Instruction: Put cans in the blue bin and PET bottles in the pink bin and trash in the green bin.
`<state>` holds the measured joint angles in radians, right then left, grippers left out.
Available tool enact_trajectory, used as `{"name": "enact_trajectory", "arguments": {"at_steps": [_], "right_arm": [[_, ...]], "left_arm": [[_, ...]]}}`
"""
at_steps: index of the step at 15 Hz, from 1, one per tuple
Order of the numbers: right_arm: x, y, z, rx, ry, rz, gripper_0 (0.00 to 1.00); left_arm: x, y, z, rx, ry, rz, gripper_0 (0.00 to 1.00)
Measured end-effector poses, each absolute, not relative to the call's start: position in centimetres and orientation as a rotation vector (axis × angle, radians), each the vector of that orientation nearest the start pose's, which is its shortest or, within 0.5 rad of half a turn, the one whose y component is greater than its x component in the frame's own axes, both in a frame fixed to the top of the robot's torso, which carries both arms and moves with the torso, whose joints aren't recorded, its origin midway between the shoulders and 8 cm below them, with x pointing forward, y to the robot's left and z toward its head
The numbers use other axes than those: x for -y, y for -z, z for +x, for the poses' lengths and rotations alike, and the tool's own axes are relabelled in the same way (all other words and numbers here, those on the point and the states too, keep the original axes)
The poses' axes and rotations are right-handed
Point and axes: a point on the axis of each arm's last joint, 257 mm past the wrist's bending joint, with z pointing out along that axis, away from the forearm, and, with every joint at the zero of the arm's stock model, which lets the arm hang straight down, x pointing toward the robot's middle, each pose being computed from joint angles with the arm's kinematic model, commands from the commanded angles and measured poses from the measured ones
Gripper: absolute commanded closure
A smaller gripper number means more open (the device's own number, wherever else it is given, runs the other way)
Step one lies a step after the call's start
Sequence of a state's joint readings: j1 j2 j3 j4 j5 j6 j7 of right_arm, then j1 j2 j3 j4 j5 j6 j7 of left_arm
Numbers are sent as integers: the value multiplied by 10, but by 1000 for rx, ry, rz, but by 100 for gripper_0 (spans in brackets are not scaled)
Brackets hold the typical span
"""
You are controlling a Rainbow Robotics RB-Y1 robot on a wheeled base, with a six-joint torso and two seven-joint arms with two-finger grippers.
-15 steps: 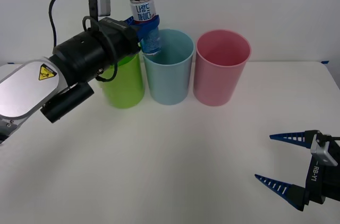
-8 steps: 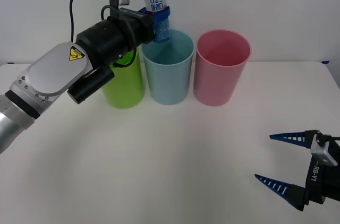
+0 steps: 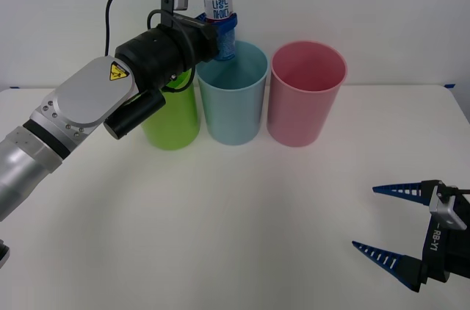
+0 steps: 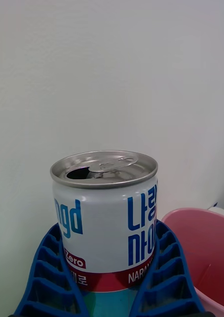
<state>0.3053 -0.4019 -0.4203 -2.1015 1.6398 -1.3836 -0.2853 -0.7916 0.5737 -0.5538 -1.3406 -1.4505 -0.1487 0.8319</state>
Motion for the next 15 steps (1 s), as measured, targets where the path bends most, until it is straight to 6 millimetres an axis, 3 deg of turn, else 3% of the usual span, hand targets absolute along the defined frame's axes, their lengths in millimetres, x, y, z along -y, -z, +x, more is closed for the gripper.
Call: {"name": "enact_trajectory", "arguments": {"at_steps": [5, 6, 7, 15], "right_arm": [[229, 214, 324, -1730, -416, -1123, 0], [229, 214, 324, -1730, -416, -1123, 0], [229, 214, 324, -1730, -416, -1123, 0], [229, 214, 324, -1730, -416, -1123, 0]], "left_arm": [[-37, 23, 636, -1451, 599, 481, 99], [-37, 23, 636, -1451, 599, 481, 57], [-37, 23, 636, -1451, 598, 482, 2], [-37, 23, 636, -1446, 583, 495, 0]]}}
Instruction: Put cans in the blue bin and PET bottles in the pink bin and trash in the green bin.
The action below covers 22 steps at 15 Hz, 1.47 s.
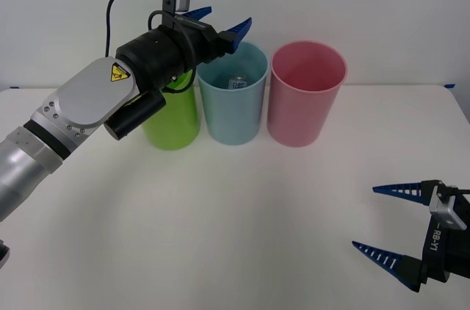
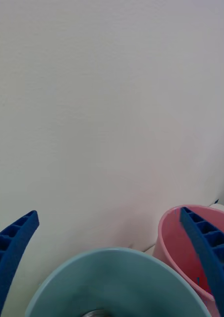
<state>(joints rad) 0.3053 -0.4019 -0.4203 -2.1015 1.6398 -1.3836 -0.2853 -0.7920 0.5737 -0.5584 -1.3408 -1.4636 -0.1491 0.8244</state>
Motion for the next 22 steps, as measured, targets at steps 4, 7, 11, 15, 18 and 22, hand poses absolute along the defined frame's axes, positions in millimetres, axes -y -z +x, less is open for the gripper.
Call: {"name": "enact_trajectory", "arguments": {"at_steps": [4, 7, 11, 15, 18, 22], "right_arm": [[229, 214, 324, -1730, -416, -1123, 0], [229, 214, 324, -1730, -416, -1123, 0], [229, 214, 324, -1730, -416, -1123, 0], [229, 214, 324, -1730, -416, -1123, 0], [229, 214, 324, -1730, -416, -1123, 0], [229, 214, 324, -1730, -416, -1123, 0]], "left_arm": [[-35, 22, 635, -1436, 570, 508, 0], [-32, 14, 634, -1418, 572, 512, 0], [-29, -26, 622, -1359, 630, 515, 0], [-60, -54, 603, -1318, 662, 505, 0], [-95, -66, 574, -1298, 674, 536, 0], [-138, -67, 540, -1298, 666, 561, 0]]}}
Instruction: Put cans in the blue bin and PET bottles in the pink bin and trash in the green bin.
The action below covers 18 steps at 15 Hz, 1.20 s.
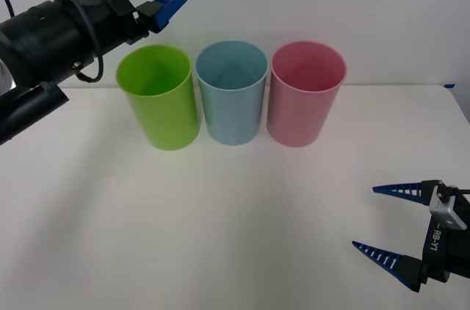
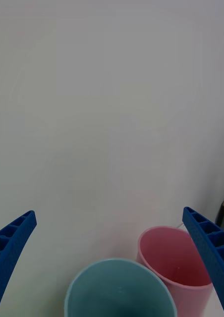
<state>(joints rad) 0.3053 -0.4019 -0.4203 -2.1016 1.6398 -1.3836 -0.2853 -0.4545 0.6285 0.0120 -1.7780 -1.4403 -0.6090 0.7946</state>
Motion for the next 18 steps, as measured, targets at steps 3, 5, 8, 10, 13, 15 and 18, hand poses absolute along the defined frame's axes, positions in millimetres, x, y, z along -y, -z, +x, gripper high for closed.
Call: {"name": "enact_trajectory", "arguments": {"at_steps": [3, 5, 8, 10, 13, 15, 18], "right_arm": [[229, 214, 324, -1730, -416, -1123, 0], [229, 214, 324, -1730, -416, -1123, 0], [229, 214, 324, -1730, -416, -1123, 0], [229, 214, 324, -1730, -416, -1123, 0], [229, 214, 324, -1730, -416, -1123, 0], [229, 214, 324, -1730, -416, -1123, 0], [229, 214, 324, -1730, -416, -1123, 0]], "left_arm": [[-167, -53, 516, -1336, 660, 583, 0], [-182, -37, 500, -1381, 660, 609, 0], [-202, -9, 474, -1459, 654, 647, 0], [-213, 11, 457, -1515, 633, 677, 0], [-230, 41, 439, -1608, 574, 707, 0], [-244, 63, 424, -1670, 543, 702, 0], [-252, 92, 410, -1749, 535, 686, 0]]}}
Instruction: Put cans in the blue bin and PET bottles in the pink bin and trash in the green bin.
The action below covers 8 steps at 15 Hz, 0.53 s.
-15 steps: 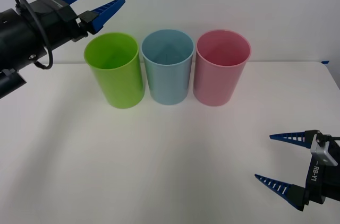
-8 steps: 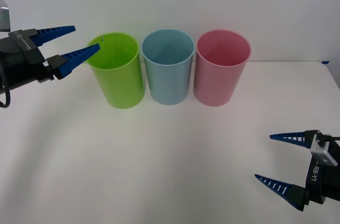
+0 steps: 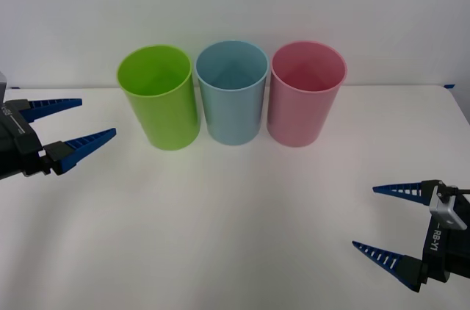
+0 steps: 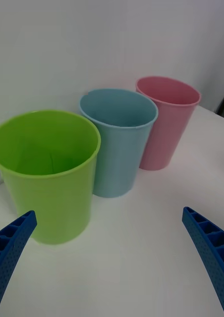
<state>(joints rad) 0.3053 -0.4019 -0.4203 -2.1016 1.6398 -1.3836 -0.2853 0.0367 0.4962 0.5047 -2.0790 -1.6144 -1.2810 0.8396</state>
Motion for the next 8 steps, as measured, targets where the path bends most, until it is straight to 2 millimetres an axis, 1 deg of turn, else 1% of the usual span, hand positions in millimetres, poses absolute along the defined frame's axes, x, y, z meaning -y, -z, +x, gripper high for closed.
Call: {"name": "enact_trajectory", "arguments": {"at_steps": [3, 8], "right_arm": [[229, 214, 324, -1730, -416, -1123, 0], [229, 214, 324, -1730, -416, -1123, 0]], "left_arm": [[-257, 121, 397, -1814, 528, 665, 0], [-255, 155, 376, -1884, 514, 639, 0]]}}
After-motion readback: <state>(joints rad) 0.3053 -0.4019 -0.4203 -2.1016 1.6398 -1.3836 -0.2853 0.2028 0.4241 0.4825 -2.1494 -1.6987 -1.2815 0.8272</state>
